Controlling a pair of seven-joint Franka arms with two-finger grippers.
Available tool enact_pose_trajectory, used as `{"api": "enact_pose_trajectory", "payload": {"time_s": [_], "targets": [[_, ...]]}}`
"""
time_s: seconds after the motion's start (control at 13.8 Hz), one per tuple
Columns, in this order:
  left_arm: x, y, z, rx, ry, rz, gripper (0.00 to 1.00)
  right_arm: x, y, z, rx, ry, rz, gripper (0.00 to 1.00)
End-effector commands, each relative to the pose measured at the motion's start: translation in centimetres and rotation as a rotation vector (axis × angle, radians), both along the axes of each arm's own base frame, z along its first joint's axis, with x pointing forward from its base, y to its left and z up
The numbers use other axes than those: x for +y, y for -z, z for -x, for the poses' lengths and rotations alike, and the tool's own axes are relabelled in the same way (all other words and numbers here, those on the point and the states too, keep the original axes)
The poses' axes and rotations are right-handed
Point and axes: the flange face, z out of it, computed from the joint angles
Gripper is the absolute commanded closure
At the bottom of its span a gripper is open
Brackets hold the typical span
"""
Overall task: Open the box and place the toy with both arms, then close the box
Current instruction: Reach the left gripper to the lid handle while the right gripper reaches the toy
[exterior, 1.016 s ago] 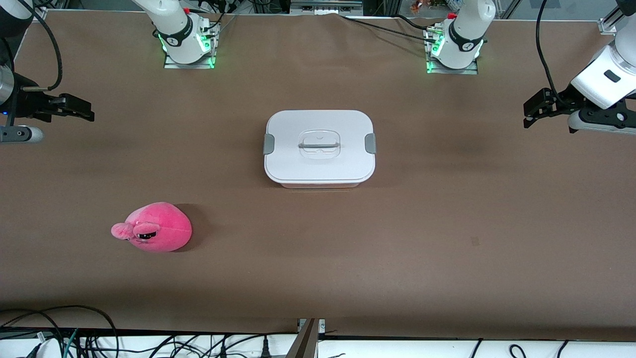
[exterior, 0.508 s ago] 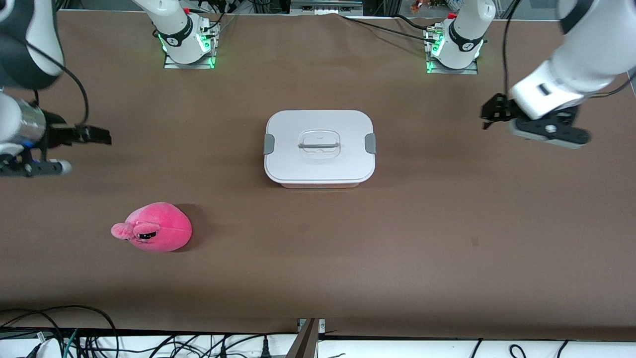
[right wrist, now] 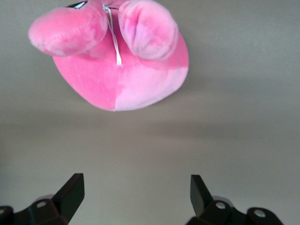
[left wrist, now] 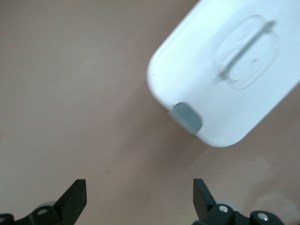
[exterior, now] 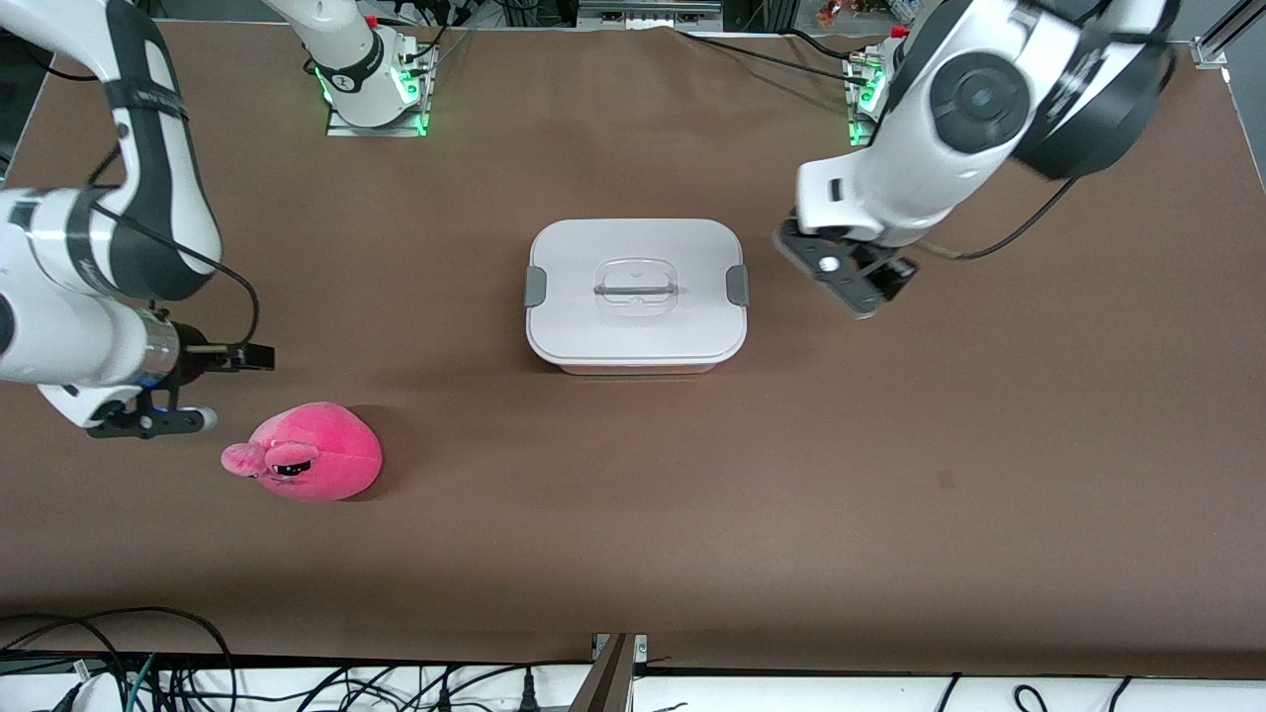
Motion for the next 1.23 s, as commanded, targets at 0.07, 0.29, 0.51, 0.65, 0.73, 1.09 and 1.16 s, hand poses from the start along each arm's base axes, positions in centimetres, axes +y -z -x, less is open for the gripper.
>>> {"api": "enact_pose_trajectory", "payload": {"time_s": [0.07,0.29,0.51,0.65,0.73,1.09,1.16], "targets": [[-7.4,6.1,-2.3,0.059,0.285,0.159,0.0,0.4,3.3,-0.4,-0.066,-0.001,0.001,0.0],[-12.6,8.7,-1.8,-0.086,0.398,0.181,0.0,0.9,5.1,-1.6,-0.136,-0.01,-0.004,0.0],[-16.6,10.8,0.7,-0.084,0.491,0.176,0.0,1.3,6.5,-2.4,-0.208,-0.016,-0.012,0.0],[-17.9,12.5,2.0,-0.053,0.524,0.173,0.0,1.4,8.9,-2.4,-0.293,-0.022,-0.016,0.07],[-18.3,12.8,2.4,-0.049,0.541,0.173,0.0,1.4,9.9,-2.2,-0.336,-0.028,-0.018,0.21],[-19.2,14.8,3.0,-0.03,0.579,0.184,0.9,2.5,10.8,-2.4,-0.369,-0.044,-0.022,1.0],[-19.3,14.7,3.0,-0.031,0.578,0.186,1.0,2.5,10.8,-2.4,-0.37,-0.045,-0.022,1.0]]}}
